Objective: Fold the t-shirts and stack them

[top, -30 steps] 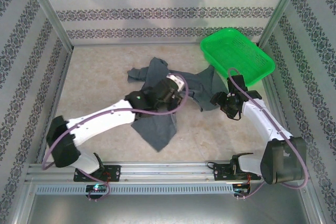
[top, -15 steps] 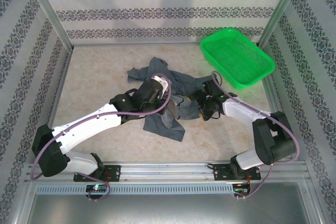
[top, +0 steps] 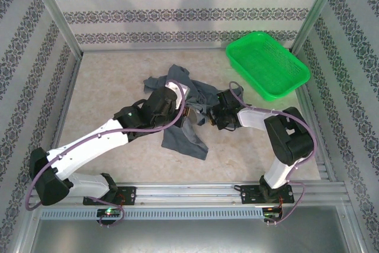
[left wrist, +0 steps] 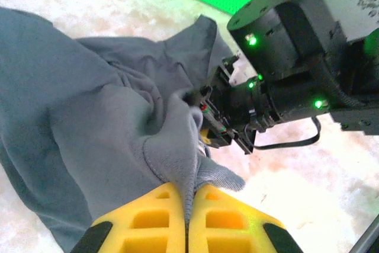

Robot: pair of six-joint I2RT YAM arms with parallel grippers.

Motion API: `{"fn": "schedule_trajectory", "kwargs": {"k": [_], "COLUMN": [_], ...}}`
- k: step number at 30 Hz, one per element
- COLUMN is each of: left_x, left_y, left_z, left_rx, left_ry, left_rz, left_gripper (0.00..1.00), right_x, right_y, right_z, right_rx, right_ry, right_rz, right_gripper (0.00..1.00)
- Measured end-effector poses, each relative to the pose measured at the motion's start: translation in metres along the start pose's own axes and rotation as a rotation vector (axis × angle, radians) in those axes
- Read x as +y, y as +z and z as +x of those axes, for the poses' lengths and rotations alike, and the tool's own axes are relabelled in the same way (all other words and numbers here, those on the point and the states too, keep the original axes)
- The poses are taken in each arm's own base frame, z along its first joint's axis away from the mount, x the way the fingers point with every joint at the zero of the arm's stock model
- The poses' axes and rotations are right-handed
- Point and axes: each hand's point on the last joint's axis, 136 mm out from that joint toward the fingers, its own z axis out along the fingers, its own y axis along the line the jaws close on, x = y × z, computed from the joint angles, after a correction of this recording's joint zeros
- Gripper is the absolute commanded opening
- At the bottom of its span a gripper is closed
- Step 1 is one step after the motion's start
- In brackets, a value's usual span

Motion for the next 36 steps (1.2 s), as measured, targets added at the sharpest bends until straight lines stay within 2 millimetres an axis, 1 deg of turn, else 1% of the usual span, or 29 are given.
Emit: {"fn": "schedule_trajectory", "kwargs": {"k": [2, 3, 5, 8, 10, 11, 12, 14, 15, 17, 20, 22, 24, 26, 27, 28, 30, 31, 32, 33, 34, 35, 36], "left_x": [-0.001, -0.002, -0.004, -0.011, -0.02, -0.025, -0.032, -0.049, -0.059, -0.088, -0.129, -0.145, -0.148, -0.139, -0.131, -0.116, -0.075, -0.048, -0.018, 0.004, 0.034, 0.063, 0.087], "left_y": [-0.006, -0.008, -0.014, -0.024, -0.031, -0.034, -0.038, -0.044, -0.047, -0.053, -0.063, -0.071, -0.081, -0.091, -0.094, -0.096, -0.094, -0.09, -0.084, -0.079, -0.07, -0.061, -0.052], "left_z": [-0.005, -0.008, -0.015, -0.03, -0.044, -0.05, -0.058, -0.075, -0.083, -0.101, -0.13, -0.147, -0.163, -0.178, -0.184, -0.19, -0.194, -0.192, -0.186, -0.178, -0.164, -0.147, -0.13], "left_rx": [-0.018, -0.027, -0.047, -0.083, -0.109, -0.12, -0.137, -0.167, -0.179, -0.202, -0.242, -0.274, -0.315, -0.357, -0.372, -0.386, -0.404, -0.406, -0.402, -0.393, -0.377, -0.355, -0.329], "left_ry": [-0.002, -0.003, -0.006, -0.011, -0.017, -0.019, -0.021, -0.021, -0.018, -0.005, 0.013, 0.016, 0.01, -0.018, -0.039, -0.073, -0.151, -0.201, -0.257, -0.298, -0.353, -0.41, -0.457], "left_rz": [0.006, 0.01, 0.017, 0.047, 0.086, 0.106, 0.132, 0.183, 0.212, 0.291, 0.399, 0.44, 0.449, 0.431, 0.413, 0.382, 0.298, 0.24, 0.177, 0.13, 0.069, 0.006, -0.045], "left_gripper": [0.0, 0.0, 0.0, 0.0, 0.0, 0.0, 0.0, 0.0, 0.0, 0.0, 0.0, 0.0, 0.0, 0.0, 0.0, 0.0, 0.0, 0.0, 0.0, 0.0, 0.0, 0.0, 0.06], "right_x": [0.004, 0.009, 0.027, 0.075, 0.11, 0.121, 0.132, 0.146, 0.151, 0.163, 0.183, 0.2, 0.221, 0.25, 0.263, 0.276, 0.299, 0.309, 0.319, 0.326, 0.333, 0.337, 0.339], "right_y": [-0.011, -0.022, -0.051, -0.117, -0.174, -0.198, -0.227, -0.277, -0.297, -0.337, -0.383, -0.407, -0.423, -0.428, -0.425, -0.419, -0.392, -0.372, -0.347, -0.325, -0.295, -0.266, -0.239], "right_z": [-0.006, -0.01, -0.018, -0.029, -0.035, -0.036, -0.039, -0.043, -0.046, -0.052, -0.059, -0.063, -0.064, -0.061, -0.059, -0.055, -0.046, -0.039, -0.031, -0.024, -0.015, -0.005, 0.003], "right_rx": [-0.039, -0.068, -0.135, -0.265, -0.371, -0.415, -0.467, -0.562, -0.604, -0.688, -0.777, -0.814, -0.827, -0.807, -0.787, -0.761, -0.696, -0.655, -0.604, -0.559, -0.503, -0.445, -0.394], "right_ry": [-0.026, -0.047, -0.101, -0.211, -0.284, -0.311, -0.338, -0.385, -0.403, -0.442, -0.479, -0.502, -0.535, -0.585, -0.61, -0.639, -0.697, -0.728, -0.758, -0.783, -0.813, -0.837, -0.854], "right_rz": [-0.009, -0.019, -0.063, -0.191, -0.304, -0.349, -0.399, -0.475, -0.498, -0.543, -0.596, -0.633, -0.675, -0.721, -0.739, -0.754, -0.756, -0.749, -0.734, -0.72, -0.699, -0.678, -0.653], "right_gripper": [0.0, 0.0, 0.0, 0.0, 0.0, 0.0, 0.0, 0.0, 0.0, 0.0, 0.0, 0.0, 0.0, 0.0, 0.0, 0.0, 0.0, 0.0, 0.0, 0.0, 0.0, 0.13, 0.28]}}
